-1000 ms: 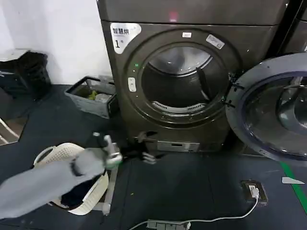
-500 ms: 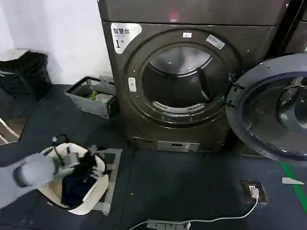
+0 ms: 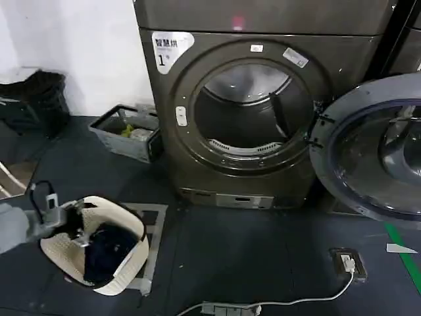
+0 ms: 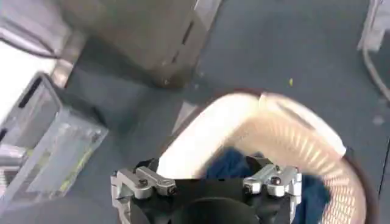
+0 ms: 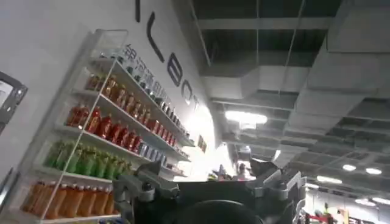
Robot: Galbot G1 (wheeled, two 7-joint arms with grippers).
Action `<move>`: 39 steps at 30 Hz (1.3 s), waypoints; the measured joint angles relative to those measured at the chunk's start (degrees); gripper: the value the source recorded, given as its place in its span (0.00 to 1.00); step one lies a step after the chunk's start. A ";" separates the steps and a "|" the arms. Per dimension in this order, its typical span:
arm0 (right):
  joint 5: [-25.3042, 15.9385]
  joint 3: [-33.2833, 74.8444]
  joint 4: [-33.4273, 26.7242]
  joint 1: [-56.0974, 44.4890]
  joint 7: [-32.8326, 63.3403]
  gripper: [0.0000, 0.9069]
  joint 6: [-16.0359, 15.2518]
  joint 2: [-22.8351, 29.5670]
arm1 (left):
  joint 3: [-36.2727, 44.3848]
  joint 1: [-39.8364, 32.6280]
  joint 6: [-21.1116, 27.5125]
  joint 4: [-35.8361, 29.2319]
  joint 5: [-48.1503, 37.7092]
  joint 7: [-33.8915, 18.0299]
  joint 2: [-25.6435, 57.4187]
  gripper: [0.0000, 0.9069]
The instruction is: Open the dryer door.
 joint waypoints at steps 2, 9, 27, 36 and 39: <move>0.03 -0.11 0.09 0.01 -0.01 1.00 -0.05 0.00 | -0.02 -0.17 -0.49 0.30 0.76 1.26 0.50 1.00; 0.06 -0.22 0.20 -0.08 -0.07 1.00 -0.02 0.21 | -0.04 -0.19 -2.86 1.06 4.67 4.96 2.01 1.00; 0.12 -1.03 0.98 0.20 -0.29 1.00 0.09 0.93 | -0.15 -1.21 -4.56 2.55 9.32 7.34 2.07 1.00; 0.10 -1.05 0.99 0.19 -0.29 1.00 -0.03 1.07 | -0.13 -0.91 -5.72 2.89 10.15 7.45 1.82 1.00; 0.08 -1.29 1.17 0.30 -0.34 1.00 0.05 1.20 | -0.13 -0.90 -5.90 2.65 10.21 6.94 1.66 1.00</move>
